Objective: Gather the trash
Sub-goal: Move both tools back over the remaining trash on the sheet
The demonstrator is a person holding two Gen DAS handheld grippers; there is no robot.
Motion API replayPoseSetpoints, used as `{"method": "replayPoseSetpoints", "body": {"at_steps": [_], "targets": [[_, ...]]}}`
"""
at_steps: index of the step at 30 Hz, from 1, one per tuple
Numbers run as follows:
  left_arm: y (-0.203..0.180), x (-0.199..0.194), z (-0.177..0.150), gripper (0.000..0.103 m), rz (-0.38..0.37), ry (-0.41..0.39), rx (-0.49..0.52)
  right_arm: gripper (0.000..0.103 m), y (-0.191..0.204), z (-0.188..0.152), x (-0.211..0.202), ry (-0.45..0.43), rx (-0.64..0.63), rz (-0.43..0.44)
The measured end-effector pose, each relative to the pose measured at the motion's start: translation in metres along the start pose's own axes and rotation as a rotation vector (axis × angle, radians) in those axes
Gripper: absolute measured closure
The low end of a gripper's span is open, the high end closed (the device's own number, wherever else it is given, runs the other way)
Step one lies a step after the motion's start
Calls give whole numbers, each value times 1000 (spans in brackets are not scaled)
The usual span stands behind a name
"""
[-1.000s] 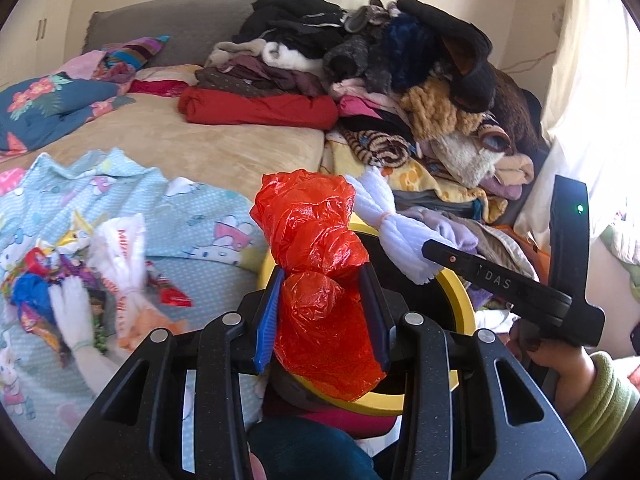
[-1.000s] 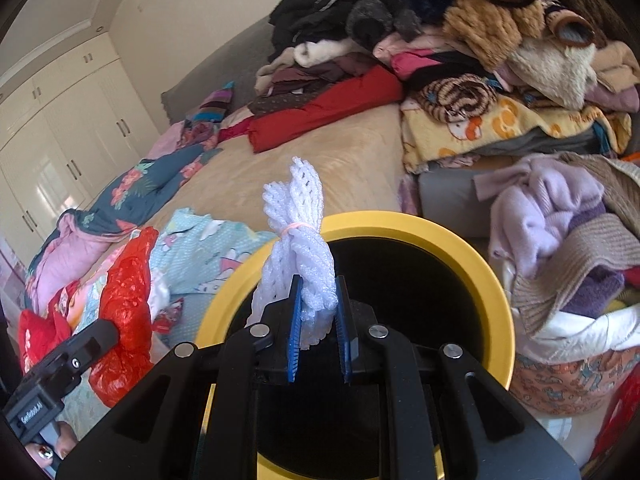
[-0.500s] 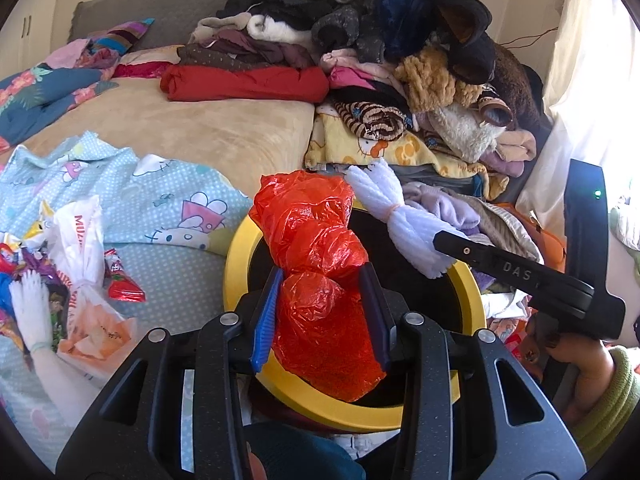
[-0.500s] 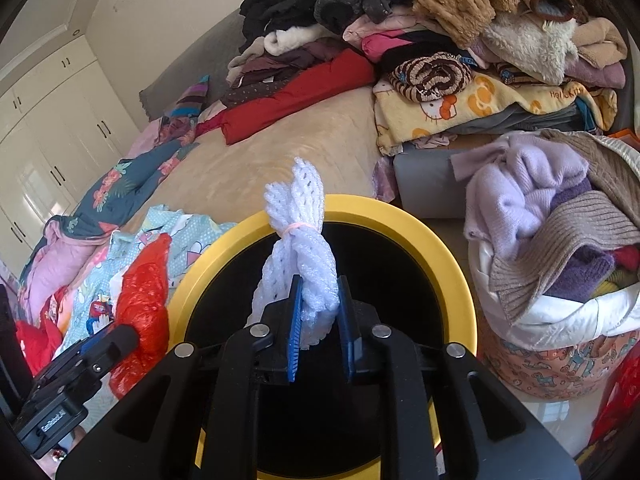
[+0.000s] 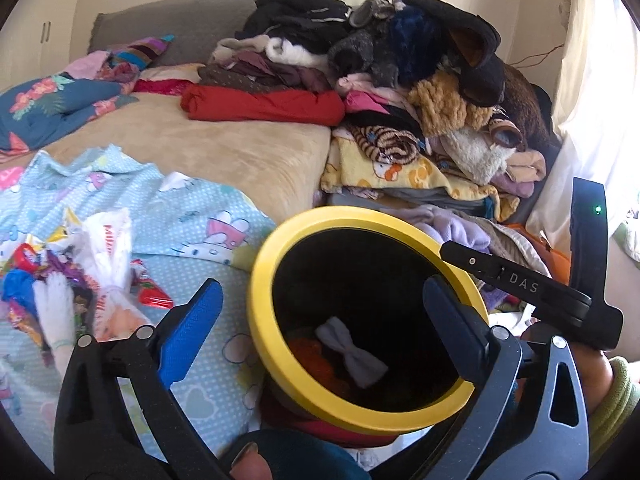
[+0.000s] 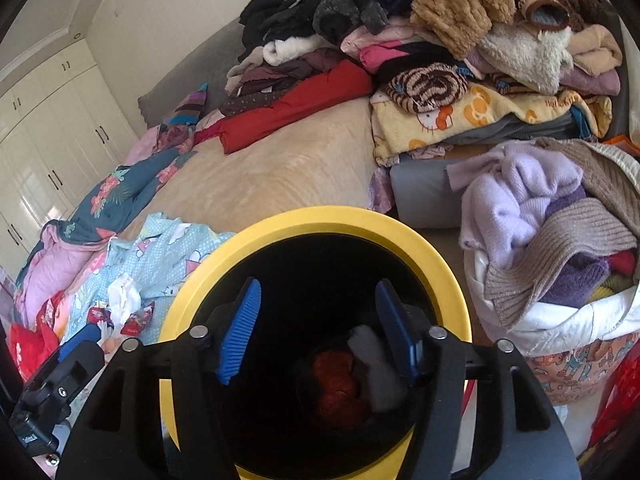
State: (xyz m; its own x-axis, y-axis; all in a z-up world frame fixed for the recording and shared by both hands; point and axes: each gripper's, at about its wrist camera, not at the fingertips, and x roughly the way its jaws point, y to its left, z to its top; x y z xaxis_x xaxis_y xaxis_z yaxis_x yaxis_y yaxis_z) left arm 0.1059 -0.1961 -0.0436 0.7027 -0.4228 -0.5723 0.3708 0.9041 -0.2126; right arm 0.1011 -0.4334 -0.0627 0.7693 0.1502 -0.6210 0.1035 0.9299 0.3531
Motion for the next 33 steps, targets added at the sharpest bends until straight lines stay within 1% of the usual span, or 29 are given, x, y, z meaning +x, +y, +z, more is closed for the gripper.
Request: {"method": "replayPoseSetpoints", "body": {"at_steps": [6,10,17,24,33], "targets": [[12,-17,4,11,40,-45,-14,37,15,3,-8,-36,-37,12],[25,-32,8,11,57,-91,-38,37,28,2,-12,-50,-60,27],[45,-50,13,11,90,-139,-69,35,56,0,-18,-67,-112,67],[64,-68,17,11,113,-183,-103,33,85,-5,-21,-70,-169,115],[86,-79,17,11,148,-208,-142,31,118,-16,-24,-57,-236,170]]}}
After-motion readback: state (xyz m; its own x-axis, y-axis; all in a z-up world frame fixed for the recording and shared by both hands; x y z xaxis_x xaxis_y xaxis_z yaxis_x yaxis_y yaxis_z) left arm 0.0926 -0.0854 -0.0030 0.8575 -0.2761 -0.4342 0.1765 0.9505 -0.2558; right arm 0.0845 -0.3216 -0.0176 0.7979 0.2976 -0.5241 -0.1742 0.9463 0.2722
